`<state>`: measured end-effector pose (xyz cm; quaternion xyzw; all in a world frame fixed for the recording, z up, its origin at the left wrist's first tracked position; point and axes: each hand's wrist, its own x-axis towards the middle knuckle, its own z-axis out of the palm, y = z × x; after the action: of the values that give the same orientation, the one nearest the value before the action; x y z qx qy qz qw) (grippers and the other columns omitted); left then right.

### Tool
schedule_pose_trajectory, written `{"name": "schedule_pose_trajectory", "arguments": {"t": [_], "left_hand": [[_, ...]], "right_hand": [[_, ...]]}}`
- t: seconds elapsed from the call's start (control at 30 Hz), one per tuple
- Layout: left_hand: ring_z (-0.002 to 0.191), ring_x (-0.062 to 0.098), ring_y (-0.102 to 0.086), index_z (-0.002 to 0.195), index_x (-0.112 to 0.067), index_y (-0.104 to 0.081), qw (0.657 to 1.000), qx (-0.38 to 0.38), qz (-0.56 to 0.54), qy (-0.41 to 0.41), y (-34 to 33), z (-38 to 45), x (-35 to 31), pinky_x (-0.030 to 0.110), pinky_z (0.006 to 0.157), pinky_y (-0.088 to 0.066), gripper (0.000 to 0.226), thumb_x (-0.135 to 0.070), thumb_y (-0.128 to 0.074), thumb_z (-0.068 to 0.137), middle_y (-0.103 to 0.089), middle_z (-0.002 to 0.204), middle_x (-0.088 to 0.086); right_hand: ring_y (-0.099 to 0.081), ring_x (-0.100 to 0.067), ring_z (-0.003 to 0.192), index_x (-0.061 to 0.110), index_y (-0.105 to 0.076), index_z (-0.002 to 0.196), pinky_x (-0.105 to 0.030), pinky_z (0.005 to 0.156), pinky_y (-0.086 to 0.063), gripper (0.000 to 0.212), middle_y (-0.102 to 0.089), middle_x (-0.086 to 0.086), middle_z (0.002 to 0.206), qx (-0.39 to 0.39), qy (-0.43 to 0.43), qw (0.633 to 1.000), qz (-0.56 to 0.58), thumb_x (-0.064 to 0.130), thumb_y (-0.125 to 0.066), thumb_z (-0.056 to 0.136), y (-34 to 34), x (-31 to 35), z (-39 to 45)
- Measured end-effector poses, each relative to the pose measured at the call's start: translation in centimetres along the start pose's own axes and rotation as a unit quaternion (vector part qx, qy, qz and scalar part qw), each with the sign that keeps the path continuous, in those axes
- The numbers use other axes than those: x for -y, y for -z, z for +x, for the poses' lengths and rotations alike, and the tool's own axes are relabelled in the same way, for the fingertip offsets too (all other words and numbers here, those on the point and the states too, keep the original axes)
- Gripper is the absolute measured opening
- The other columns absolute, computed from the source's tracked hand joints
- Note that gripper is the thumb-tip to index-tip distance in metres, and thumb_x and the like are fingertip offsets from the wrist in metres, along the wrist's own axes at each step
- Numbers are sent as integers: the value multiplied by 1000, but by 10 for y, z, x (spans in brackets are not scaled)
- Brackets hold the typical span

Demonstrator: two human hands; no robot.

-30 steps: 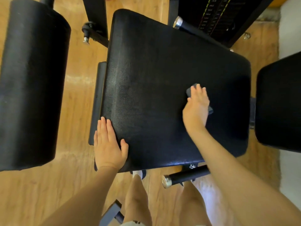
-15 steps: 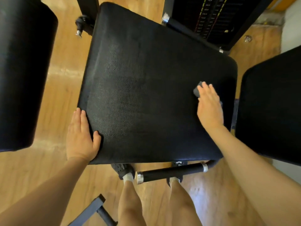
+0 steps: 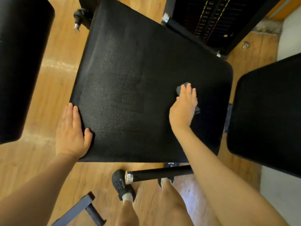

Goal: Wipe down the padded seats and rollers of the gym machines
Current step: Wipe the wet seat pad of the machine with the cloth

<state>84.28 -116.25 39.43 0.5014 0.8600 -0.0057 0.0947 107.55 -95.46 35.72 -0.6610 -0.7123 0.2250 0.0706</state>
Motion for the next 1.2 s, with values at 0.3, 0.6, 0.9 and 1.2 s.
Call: {"name": "schedule_pose_trajectory", "arguments": {"t": [0.3,0.6,0.9,1.2], "left_hand": [[143,36,-13,145,6,-24,1000,21,18,5,7,0,-5,50,113,-13,75,-36,-26,82,-18,153,23],[143,34,-15,144,1,-31,998,-36,-38,43,14,49,-35,50,113,-15,70,-28,-30,81,-22,154,19],[143,31,-15,146,-2,-26,997,-21,6,80,8,62,-38,51,113,-18,71,-33,-24,82,-20,155,16],[141,34,-21,143,2,-31,997,-4,6,73,10,63,-38,55,110,-24,70,-31,-27,82,-26,152,20]], "right_hand": [[-14,-20,143,15,-32,144,-41,115,-21,51,-24,-1,153,49,100,994,-23,4,-42,95,14,-57,13],[-19,-19,141,10,-38,141,-31,115,-14,45,-30,-3,151,-50,-103,989,88,2,-35,96,23,-90,23],[-10,-23,143,12,-24,146,-38,113,-14,56,-14,-3,156,-16,-160,982,98,4,-41,93,-4,56,25],[-20,-28,140,10,-34,142,-41,112,-21,53,-28,-7,151,124,292,947,48,6,-35,89,-21,134,10]]}}
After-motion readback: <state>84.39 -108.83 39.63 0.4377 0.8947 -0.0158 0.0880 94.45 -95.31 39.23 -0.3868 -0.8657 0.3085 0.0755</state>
